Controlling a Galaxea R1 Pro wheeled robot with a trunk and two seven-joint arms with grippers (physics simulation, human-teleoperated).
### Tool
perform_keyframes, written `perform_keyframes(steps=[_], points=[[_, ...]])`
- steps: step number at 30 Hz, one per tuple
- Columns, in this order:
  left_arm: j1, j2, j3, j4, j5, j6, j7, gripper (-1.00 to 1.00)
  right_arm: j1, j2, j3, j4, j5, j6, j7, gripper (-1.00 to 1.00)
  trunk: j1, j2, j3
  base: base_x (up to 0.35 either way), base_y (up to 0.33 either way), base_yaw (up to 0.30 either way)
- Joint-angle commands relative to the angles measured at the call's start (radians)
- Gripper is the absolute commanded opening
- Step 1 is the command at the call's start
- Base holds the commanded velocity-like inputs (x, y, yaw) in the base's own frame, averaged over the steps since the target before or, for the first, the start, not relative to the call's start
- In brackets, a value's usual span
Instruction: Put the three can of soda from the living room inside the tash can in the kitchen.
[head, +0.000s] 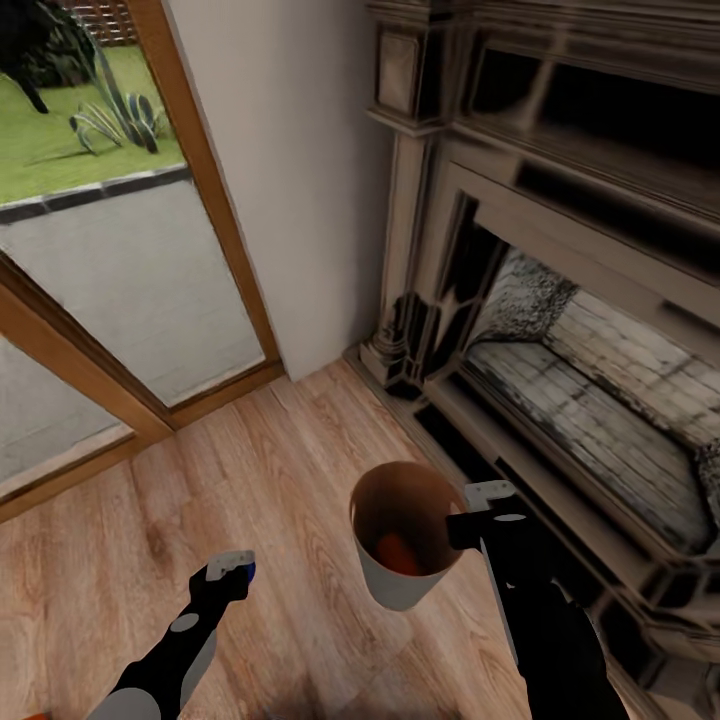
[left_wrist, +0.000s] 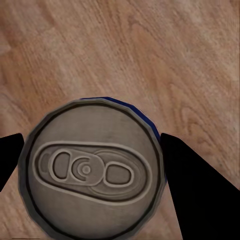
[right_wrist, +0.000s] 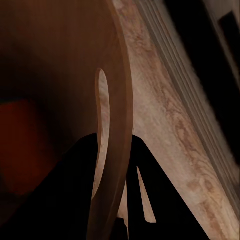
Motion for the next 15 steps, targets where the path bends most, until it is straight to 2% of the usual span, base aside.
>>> perform_keyframes(steps=[1, 5, 15], points=[[0.000, 0.000, 0.000, -0.001, -0.002, 0.000, 0.000, -1.00, 0.000, 0.000, 0.000, 0.000, -0.019, 0.001, 0.003, -1.00, 0.000, 0.000, 0.000, 0.000, 0.000, 0.241], [0.000, -0.001, 0.000, -0.002, -0.002, 0.001, 0.002, -1.00, 0.000, 0.000, 0.000, 0.000, -0.019, 0.001, 0.003, -1.00, 0.000, 0.000, 0.000, 0.000, 0.000, 0.192], [0.000, -0.002, 0.000, -0.002, -0.003, 0.001, 0.004, -1.00, 0.000, 0.000, 0.000, 0.000, -0.019, 0.001, 0.003, -1.00, 0.000, 0.000, 0.000, 0.000, 0.000, 0.016]])
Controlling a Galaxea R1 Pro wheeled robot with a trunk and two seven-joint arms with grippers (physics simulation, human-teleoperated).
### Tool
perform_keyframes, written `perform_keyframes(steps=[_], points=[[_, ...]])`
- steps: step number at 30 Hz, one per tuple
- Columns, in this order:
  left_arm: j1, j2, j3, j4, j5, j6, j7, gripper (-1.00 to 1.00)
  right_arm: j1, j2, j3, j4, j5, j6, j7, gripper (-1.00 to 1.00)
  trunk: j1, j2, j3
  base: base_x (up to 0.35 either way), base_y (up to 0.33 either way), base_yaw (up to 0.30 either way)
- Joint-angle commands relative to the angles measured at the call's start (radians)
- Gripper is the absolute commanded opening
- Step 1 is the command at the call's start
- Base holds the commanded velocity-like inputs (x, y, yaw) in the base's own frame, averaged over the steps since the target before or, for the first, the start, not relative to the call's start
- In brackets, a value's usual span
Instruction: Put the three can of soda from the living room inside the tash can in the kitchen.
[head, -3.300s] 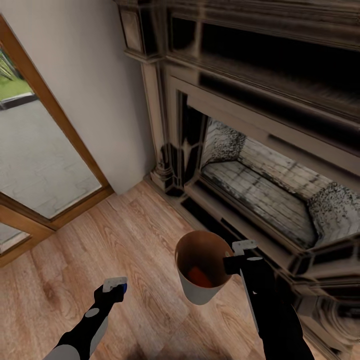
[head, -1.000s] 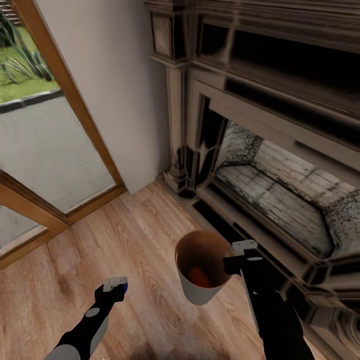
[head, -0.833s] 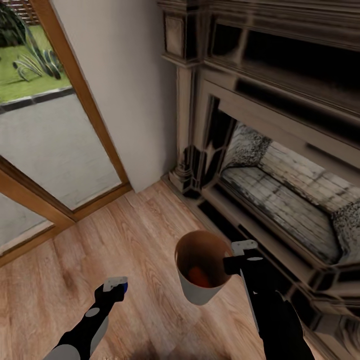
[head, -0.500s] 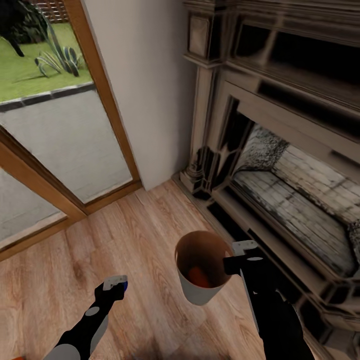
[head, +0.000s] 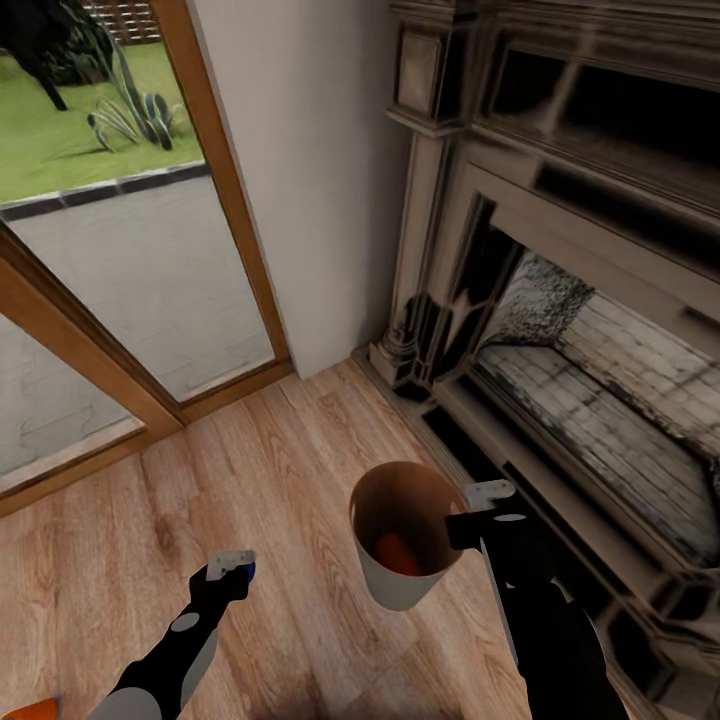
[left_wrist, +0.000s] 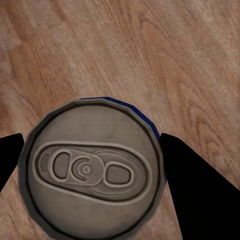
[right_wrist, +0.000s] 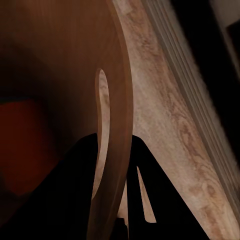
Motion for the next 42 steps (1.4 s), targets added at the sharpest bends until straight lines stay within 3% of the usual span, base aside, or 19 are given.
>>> perform_keyframes(steps=[1, 10, 37, 42], points=[[0.000, 0.000, 0.000, 0.000, -0.002, 0.000, 0.000, -1.00, 0.000, 0.000, 0.000, 0.000, -0.017, 0.001, 0.003, -1.00, 0.000, 0.000, 0.000, 0.000, 0.000, 0.000], [0.000, 0.000, 0.001, 0.000, -0.001, 0.000, -0.001, -1.00, 0.000, 0.001, 0.001, 0.000, -0.018, 0.001, 0.003, -1.00, 0.000, 0.000, 0.000, 0.000, 0.000, 0.000], [0.000, 0.000, -0.001, 0.000, 0.000, 0.005, -0.006, -1.00, 0.000, 0.000, 0.000, 0.000, -0.018, 0.001, 0.003, -1.00, -0.104, 0.189, 0.085, 0.000, 0.000, 0.000], [0.000, 0.000, -0.003, -0.011, -0.001, 0.004, -0.007, -1.00, 0.000, 0.000, 0.000, 0.003, -0.017, 0.001, 0.002, -1.00, -0.104, 0.189, 0.085, 0.000, 0.000, 0.000]])
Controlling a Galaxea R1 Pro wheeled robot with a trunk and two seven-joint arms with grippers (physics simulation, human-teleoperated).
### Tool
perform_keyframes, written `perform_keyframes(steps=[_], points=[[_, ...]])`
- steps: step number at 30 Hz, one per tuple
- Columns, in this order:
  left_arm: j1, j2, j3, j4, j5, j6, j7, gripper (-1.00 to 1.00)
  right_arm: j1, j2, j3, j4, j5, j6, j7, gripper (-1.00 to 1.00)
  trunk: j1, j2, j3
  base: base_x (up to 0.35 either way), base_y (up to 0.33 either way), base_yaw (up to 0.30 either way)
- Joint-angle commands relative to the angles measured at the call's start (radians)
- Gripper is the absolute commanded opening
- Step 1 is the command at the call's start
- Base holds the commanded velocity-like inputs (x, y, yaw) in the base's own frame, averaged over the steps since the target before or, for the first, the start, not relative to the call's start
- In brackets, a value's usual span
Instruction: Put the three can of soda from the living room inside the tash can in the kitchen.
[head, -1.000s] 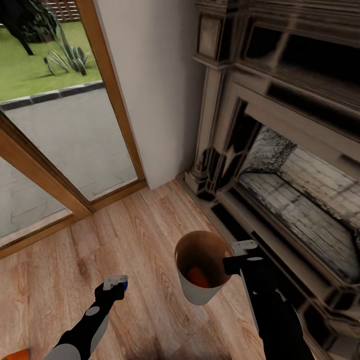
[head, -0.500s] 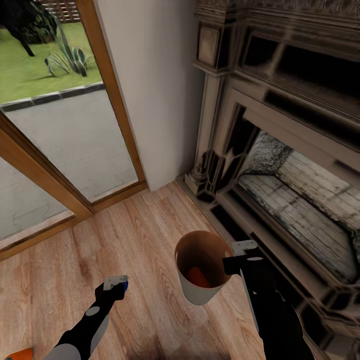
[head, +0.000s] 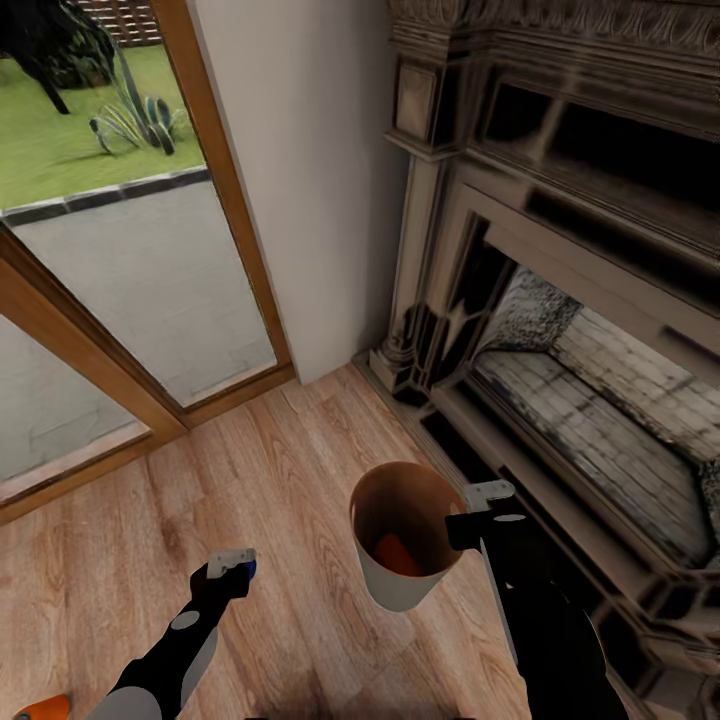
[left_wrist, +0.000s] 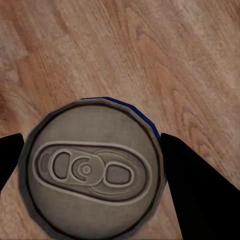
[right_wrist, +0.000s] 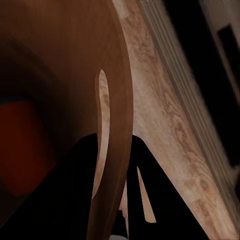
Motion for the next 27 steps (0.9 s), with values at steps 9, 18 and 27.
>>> perform_keyframes(steps=[9, 18, 27], points=[[0.000, 0.006, 0.000, -0.004, -0.001, 0.006, -0.095, -1.00, 0.000, -0.001, 0.000, 0.001, -0.019, 0.001, 0.003, -1.00, 0.000, 0.000, 0.000, 0.000, 0.000, 0.000], [0.000, 0.110, 0.013, -0.002, 0.044, 0.109, -0.492, -1.00, 0.000, -0.002, 0.002, 0.006, -0.012, -0.023, 0.004, -1.00, 0.000, 0.000, 0.000, 0.000, 0.000, 0.000], [0.000, 0.214, 0.014, 0.001, 0.167, 0.229, -0.825, -1.00, 0.000, -0.029, 0.003, 0.032, -0.014, -0.043, -0.001, -1.00, 0.000, 0.000, 0.000, 0.000, 0.000, 0.000]])
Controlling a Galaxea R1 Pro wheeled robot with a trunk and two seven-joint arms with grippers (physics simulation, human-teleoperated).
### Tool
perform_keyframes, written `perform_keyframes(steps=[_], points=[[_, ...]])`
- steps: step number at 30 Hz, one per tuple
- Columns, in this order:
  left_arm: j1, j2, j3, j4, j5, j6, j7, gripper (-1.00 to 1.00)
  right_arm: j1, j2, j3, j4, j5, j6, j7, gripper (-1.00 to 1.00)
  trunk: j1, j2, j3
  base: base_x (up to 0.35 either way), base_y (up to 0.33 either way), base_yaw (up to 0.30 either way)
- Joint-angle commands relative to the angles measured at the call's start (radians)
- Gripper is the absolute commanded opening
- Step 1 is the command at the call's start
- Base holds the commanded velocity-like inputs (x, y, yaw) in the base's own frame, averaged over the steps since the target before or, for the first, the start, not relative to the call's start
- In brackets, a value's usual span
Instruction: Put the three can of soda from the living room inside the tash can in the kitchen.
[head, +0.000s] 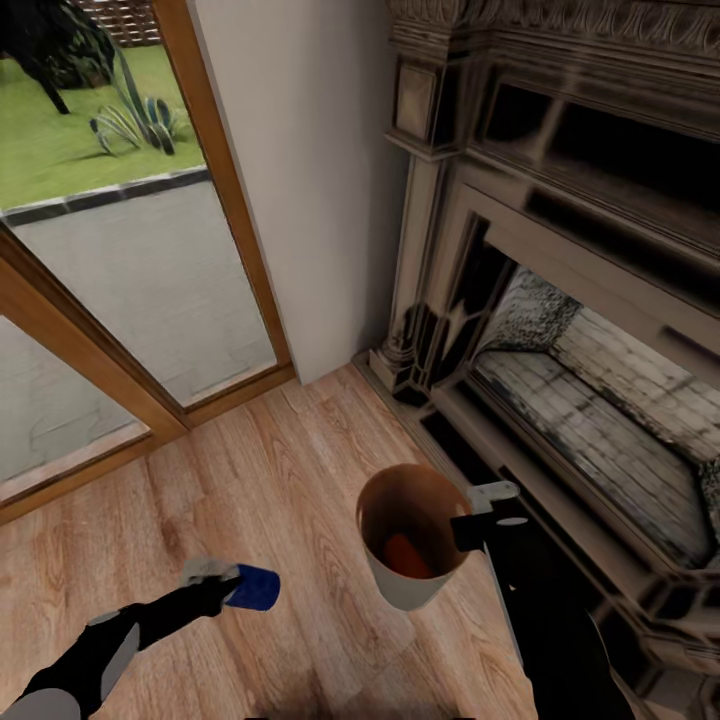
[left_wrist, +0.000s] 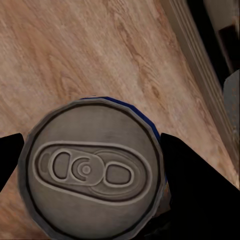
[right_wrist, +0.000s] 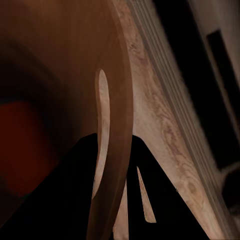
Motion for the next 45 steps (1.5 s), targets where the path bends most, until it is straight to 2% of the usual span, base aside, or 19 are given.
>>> perform_keyframes(steps=[1, 4, 5, 8, 11, 16, 18, 20, 22, 25, 33, 41, 45], points=[[0.000, 0.008, 0.001, -0.001, 0.001, 0.022, -0.054, -1.00, 0.000, -0.001, 0.001, 0.010, -0.026, -0.017, 0.005, -1.00, 0.000, 0.000, 0.000, 0.000, 0.000, 0.000], [0.000, 0.012, 0.001, -0.002, 0.001, 0.058, -0.110, -1.00, 0.000, -0.001, 0.000, 0.023, -0.027, -0.032, 0.006, -1.00, 0.000, 0.000, 0.000, 0.000, 0.000, 0.000], [0.000, 0.014, 0.002, -0.002, 0.001, 0.080, -0.152, -1.00, 0.000, -0.001, 0.000, 0.029, -0.027, -0.037, 0.006, -1.00, 0.000, 0.000, 0.000, 0.000, 0.000, 0.000], [0.000, 0.017, 0.003, -0.003, 0.001, 0.096, -0.207, -1.00, 0.000, -0.001, 0.001, 0.032, -0.027, -0.042, 0.005, -1.00, 0.000, 0.000, 0.000, 0.000, 0.000, 0.000], [0.000, 0.023, 0.003, -0.003, 0.001, 0.134, -0.313, -1.00, 0.000, -0.001, 0.001, 0.039, -0.026, -0.048, 0.004, -1.00, 0.000, 0.000, 0.000, 0.000, 0.000, 0.000], [0.000, 0.039, 0.004, -0.003, 0.002, 0.181, -0.427, -1.00, 0.000, -0.001, 0.001, 0.075, -0.025, -0.080, 0.004, -1.00, 0.000, 0.000, 0.000, 0.000, 0.000, 0.000], [0.000, 0.044, 0.005, -0.003, 0.016, 0.198, -0.504, -1.00, 0.000, -0.001, 0.002, 0.087, -0.025, -0.097, 0.003, -1.00, 0.000, 0.000, 0.000, 0.000, 0.000, 0.000], [0.000, 0.053, 0.005, -0.004, 0.050, 0.222, -0.573, -1.00, 0.000, -0.001, 0.002, 0.090, -0.025, -0.101, 0.002, -1.00, 0.000, 0.000, 0.000, 0.000, 0.000, 0.000], [0.000, 0.059, 0.005, -0.004, 0.070, 0.237, -0.617, -1.00, 0.000, -0.001, 0.001, 0.092, -0.026, -0.102, 0.002, -1.00, 0.000, 0.000, 0.000, 0.000, 0.000, 0.000], [0.000, 0.067, 0.005, -0.004, 0.081, 0.246, -0.673, -1.00, 0.000, -0.001, 0.001, 0.092, -0.026, -0.103, 0.002, -1.00, 0.000, 0.000, 0.000, 0.000, 0.000, 0.000], [0.000, 0.071, 0.005, -0.007, 0.086, 0.268, -0.755, -1.00, 0.000, -0.001, 0.002, 0.093, -0.026, -0.104, 0.001, -1.00, 0.000, 0.000, 0.000, 0.000, 0.000, 0.000], [0.000, 0.070, 0.003, -0.029, 0.087, 0.296, -0.756, -1.00, 0.000, -0.001, 0.003, 0.097, -0.027, -0.105, 0.000, -1.00, 0.000, 0.000, 0.000, 0.000, 0.000, 0.000], [0.000, 0.069, 0.001, -0.070, 0.087, 0.337, -0.756, -1.00, 0.000, 0.000, 0.003, 0.121, -0.027, -0.124, -0.001, -1.00, 0.000, 0.000, 0.000, 0.000, 0.000, 0.000]])
